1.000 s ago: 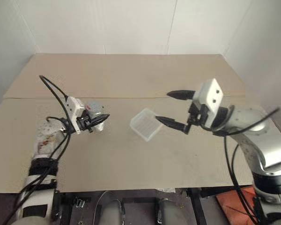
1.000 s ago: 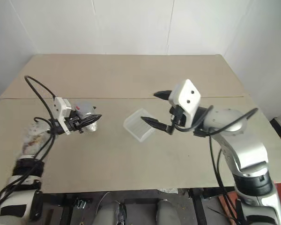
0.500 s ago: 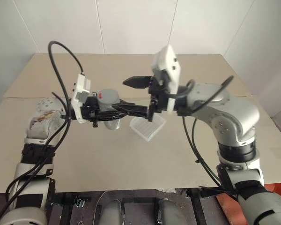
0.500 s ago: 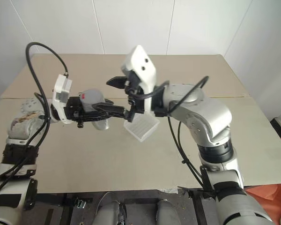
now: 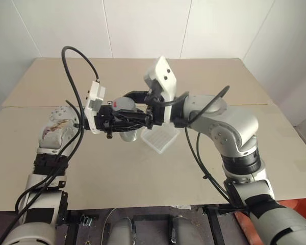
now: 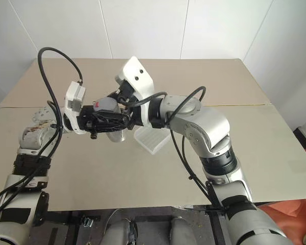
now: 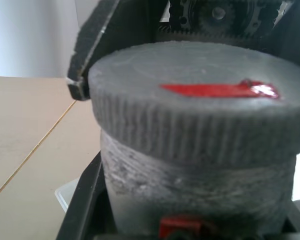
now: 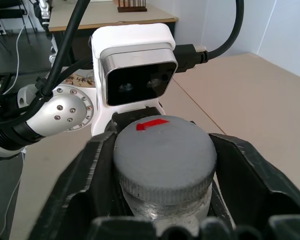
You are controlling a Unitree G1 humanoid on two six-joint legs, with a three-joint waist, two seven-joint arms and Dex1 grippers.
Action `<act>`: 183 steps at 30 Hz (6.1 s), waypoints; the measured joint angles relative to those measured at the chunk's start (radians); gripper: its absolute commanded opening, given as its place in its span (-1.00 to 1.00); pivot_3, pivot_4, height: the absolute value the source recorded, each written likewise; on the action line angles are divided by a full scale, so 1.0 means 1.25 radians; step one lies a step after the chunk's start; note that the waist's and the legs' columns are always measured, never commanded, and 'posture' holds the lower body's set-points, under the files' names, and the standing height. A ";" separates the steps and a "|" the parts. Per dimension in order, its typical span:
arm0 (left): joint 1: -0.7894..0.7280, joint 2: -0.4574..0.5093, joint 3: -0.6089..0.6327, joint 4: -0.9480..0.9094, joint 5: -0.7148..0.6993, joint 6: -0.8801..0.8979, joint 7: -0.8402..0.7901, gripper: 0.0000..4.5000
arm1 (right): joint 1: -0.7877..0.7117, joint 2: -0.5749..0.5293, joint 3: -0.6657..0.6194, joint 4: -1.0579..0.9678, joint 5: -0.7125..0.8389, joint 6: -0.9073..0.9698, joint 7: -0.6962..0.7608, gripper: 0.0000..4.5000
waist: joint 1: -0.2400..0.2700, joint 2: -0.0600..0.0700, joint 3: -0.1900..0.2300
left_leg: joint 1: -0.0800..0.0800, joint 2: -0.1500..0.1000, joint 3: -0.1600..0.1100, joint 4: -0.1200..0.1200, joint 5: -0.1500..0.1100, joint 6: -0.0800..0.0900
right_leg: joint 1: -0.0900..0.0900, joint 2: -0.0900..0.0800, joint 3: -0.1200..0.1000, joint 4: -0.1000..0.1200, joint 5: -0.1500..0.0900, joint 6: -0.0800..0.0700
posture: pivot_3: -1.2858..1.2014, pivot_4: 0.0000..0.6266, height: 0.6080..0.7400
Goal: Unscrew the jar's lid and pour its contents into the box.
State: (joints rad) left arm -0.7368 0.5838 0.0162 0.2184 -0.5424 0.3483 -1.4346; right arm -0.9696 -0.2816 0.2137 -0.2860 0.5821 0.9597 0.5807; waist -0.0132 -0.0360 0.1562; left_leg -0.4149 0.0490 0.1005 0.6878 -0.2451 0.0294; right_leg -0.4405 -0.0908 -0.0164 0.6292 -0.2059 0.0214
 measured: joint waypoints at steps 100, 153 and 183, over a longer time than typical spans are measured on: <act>-0.013 0.001 0.000 0.056 0.003 -0.036 -0.078 -0.14 | -0.002 0.037 0.028 0.048 -0.111 -0.169 0.056 0.99 | -0.001 0.001 0.000 | -0.001 0.000 -0.003 0.001 0.000 0.000 | 0.000 0.000 -0.003 0.001 0.000 0.000 | 0.03 -0.52 1.00; -0.003 -0.022 0.004 0.045 -0.003 -0.051 -0.063 -0.14 | -0.007 0.035 0.024 0.103 -0.112 -0.187 0.125 0.99 | 0.001 0.001 0.000 | -0.002 0.000 -0.003 0.001 0.000 0.000 | 0.000 0.000 -0.003 0.001 0.000 0.000 | 0.03 -0.52 1.00; 0.026 0.035 0.037 0.010 -0.025 -0.034 -0.075 -0.14 | 0.063 -0.098 -0.074 0.077 -0.067 -0.201 0.219 0.99 | -0.002 0.001 0.000 | -0.002 0.000 -0.004 0.001 0.000 0.000 | 0.000 0.000 -0.004 0.000 0.000 0.000 | 0.03 -0.52 1.00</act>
State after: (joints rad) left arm -0.7047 0.6277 0.0628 0.2311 -0.5733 0.3056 -1.5288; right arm -0.8910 -0.4044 0.1211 -0.1895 0.4980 0.7086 0.8545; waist -0.0157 -0.0354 0.1567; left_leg -0.4173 0.0492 0.0959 0.6885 -0.2452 0.0295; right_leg -0.4400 -0.0904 -0.0211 0.6296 -0.2059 0.0216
